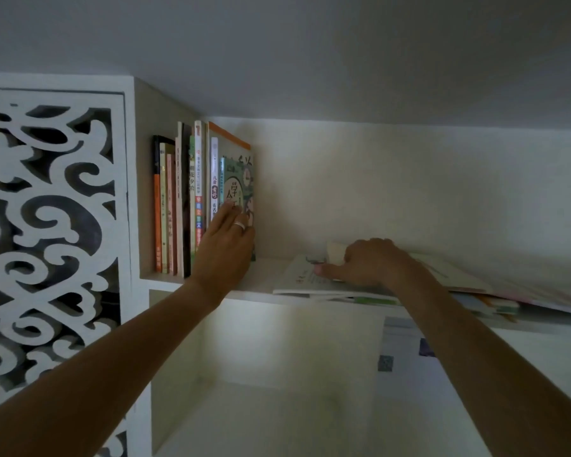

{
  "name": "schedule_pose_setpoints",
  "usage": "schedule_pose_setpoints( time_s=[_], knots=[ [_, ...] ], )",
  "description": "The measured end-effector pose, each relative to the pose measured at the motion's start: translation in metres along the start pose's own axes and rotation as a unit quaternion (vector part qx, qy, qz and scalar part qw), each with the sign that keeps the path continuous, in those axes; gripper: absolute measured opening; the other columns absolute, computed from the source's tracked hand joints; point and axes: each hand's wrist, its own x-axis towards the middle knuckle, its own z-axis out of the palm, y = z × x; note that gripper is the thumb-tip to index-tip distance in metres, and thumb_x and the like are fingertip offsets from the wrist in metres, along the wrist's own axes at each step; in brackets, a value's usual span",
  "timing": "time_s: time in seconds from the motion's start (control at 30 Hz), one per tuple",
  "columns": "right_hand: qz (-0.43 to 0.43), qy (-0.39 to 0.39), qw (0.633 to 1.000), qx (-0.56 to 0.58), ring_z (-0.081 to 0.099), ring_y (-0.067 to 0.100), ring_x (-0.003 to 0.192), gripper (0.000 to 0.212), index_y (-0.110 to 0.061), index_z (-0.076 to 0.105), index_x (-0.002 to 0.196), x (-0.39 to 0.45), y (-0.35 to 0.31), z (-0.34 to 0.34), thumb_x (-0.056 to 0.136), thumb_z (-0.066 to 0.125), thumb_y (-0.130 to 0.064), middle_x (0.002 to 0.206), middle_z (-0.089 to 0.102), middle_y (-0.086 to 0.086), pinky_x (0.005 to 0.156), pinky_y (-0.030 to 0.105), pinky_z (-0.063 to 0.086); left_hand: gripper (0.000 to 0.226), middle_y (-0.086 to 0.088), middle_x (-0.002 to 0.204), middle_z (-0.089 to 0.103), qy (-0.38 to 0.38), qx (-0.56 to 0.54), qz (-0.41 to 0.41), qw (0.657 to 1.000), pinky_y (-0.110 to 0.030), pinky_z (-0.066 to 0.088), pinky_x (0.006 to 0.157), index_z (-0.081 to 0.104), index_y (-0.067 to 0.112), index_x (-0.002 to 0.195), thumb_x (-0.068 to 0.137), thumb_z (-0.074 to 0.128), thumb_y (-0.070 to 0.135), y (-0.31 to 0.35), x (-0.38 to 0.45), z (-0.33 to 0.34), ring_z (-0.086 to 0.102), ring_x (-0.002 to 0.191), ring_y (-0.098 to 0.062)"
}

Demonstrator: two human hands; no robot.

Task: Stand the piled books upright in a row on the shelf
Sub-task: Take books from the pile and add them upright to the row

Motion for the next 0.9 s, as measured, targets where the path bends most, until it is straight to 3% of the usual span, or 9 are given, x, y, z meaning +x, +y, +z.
schedule_pose_setpoints(
  time_s=[0.07, 0.13, 0.27, 0.37, 0.5, 0.57, 0.7, 0.8, 0.9],
  knots=[
    [-0.048, -0.007, 0.999, -0.007, 0.055, 0.028, 0.125, 0.101, -0.015, 0.057, 0.141, -0.01, 0.007, -0.01, 0.075, 0.049, -0.092, 0.145, 0.056, 0.007, 0.105, 0.035, 0.044, 0.029, -0.026, 0.122, 0.069, 0.01, -0.007, -0.006, 1.0, -0.05, 0.022, 0.129, 0.071, -0.002, 0.115, 0.093, 0.062, 0.014, 0.002, 0.002, -0.001, 0.06, 0.128, -0.039],
    [-0.071, 0.006, 0.997, 0.017, 0.061, 0.023, 0.115, 0.08, -0.021, 0.066, 0.131, -0.015, 0.014, -0.016, 0.079, 0.06, -0.082, 0.133, 0.063, 0.005, 0.099, 0.034, 0.051, 0.029, -0.027, 0.12, 0.07, 0.018, -0.021, -0.011, 1.0, -0.049, 0.026, 0.127, 0.071, -0.003, 0.115, 0.095, 0.06, 0.015, 0.003, 0.003, -0.002, 0.062, 0.126, -0.038],
    [-0.085, 0.141, 0.986, -0.026, 0.062, 0.025, 0.088, 0.069, -0.018, 0.073, 0.109, -0.012, 0.012, -0.001, 0.096, 0.037, -0.075, 0.106, 0.069, 0.008, 0.077, 0.033, 0.049, 0.033, -0.027, 0.121, 0.07, 0.023, -0.043, -0.037, 0.998, -0.047, 0.026, 0.127, 0.071, -0.002, 0.116, 0.097, 0.056, 0.019, 0.004, 0.005, -0.005, 0.064, 0.123, -0.037],
    [-0.068, 0.247, 0.967, 0.012, 0.062, 0.031, 0.089, 0.067, -0.016, 0.068, 0.103, -0.007, 0.0, 0.007, 0.103, 0.026, -0.067, 0.103, 0.069, 0.011, 0.072, 0.034, 0.037, 0.036, -0.023, 0.119, 0.071, 0.013, -0.068, -0.066, 0.995, -0.044, 0.024, 0.128, 0.071, 0.0, 0.116, 0.096, 0.05, 0.021, 0.006, 0.005, -0.006, 0.065, 0.121, -0.033],
    [-0.064, 0.305, 0.95, 0.0, 0.066, 0.032, 0.091, 0.063, -0.012, 0.064, 0.106, -0.002, -0.033, 0.02, 0.104, 0.029, -0.064, 0.1, 0.071, 0.011, 0.069, 0.033, 0.033, 0.036, -0.019, 0.11, 0.072, 0.055, -0.113, -0.087, 0.988, -0.046, 0.028, 0.125, 0.074, 0.002, 0.101, 0.093, 0.048, 0.026, 0.014, 0.008, -0.006, 0.064, 0.115, -0.031],
    [-0.093, 0.3, 0.949, -0.012, 0.066, 0.032, 0.094, 0.056, -0.011, 0.061, 0.112, 0.001, -0.05, 0.026, 0.105, 0.035, -0.06, 0.104, 0.07, 0.013, 0.069, 0.033, 0.032, 0.031, -0.019, 0.121, 0.067, 0.072, -0.151, -0.091, 0.982, -0.048, 0.024, 0.126, 0.072, 0.006, 0.106, 0.087, 0.058, 0.027, 0.019, 0.009, -0.007, 0.059, 0.124, -0.033],
    [-0.201, 0.218, 0.955, -0.034, 0.064, 0.037, 0.104, 0.042, -0.013, 0.049, 0.138, 0.005, -0.055, 0.021, 0.101, 0.059, -0.03, 0.117, 0.064, 0.019, 0.073, 0.034, 0.04, 0.064, -0.021, 0.151, 0.042, 0.023, -0.242, -0.057, 0.968, -0.048, -0.009, 0.128, 0.067, 0.027, 0.128, 0.063, 0.071, 0.024, 0.021, 0.01, -0.006, 0.032, 0.149, -0.043],
    [-0.232, 0.192, 0.953, -0.025, 0.059, 0.032, 0.093, 0.057, -0.015, 0.042, 0.146, 0.001, -0.045, 0.014, 0.094, 0.064, -0.013, 0.113, 0.058, 0.018, 0.067, 0.032, 0.041, 0.051, -0.018, 0.154, 0.042, -0.005, -0.274, -0.02, 0.961, -0.058, -0.004, 0.127, 0.076, 0.038, 0.112, 0.061, 0.066, 0.039, 0.02, 0.012, -0.006, 0.026, 0.152, -0.043],
    [-0.228, 0.189, 0.955, 0.024, 0.049, 0.025, 0.08, 0.052, -0.014, 0.046, 0.136, -0.001, -0.038, 0.01, 0.09, 0.068, -0.008, 0.106, 0.056, 0.015, 0.06, 0.032, 0.036, 0.038, -0.014, 0.155, 0.045, -0.006, -0.287, -0.011, 0.958, -0.062, 0.003, 0.125, 0.079, 0.043, 0.1, 0.07, 0.06, 0.058, 0.018, 0.014, -0.005, 0.028, 0.152, -0.043]
  ],
)
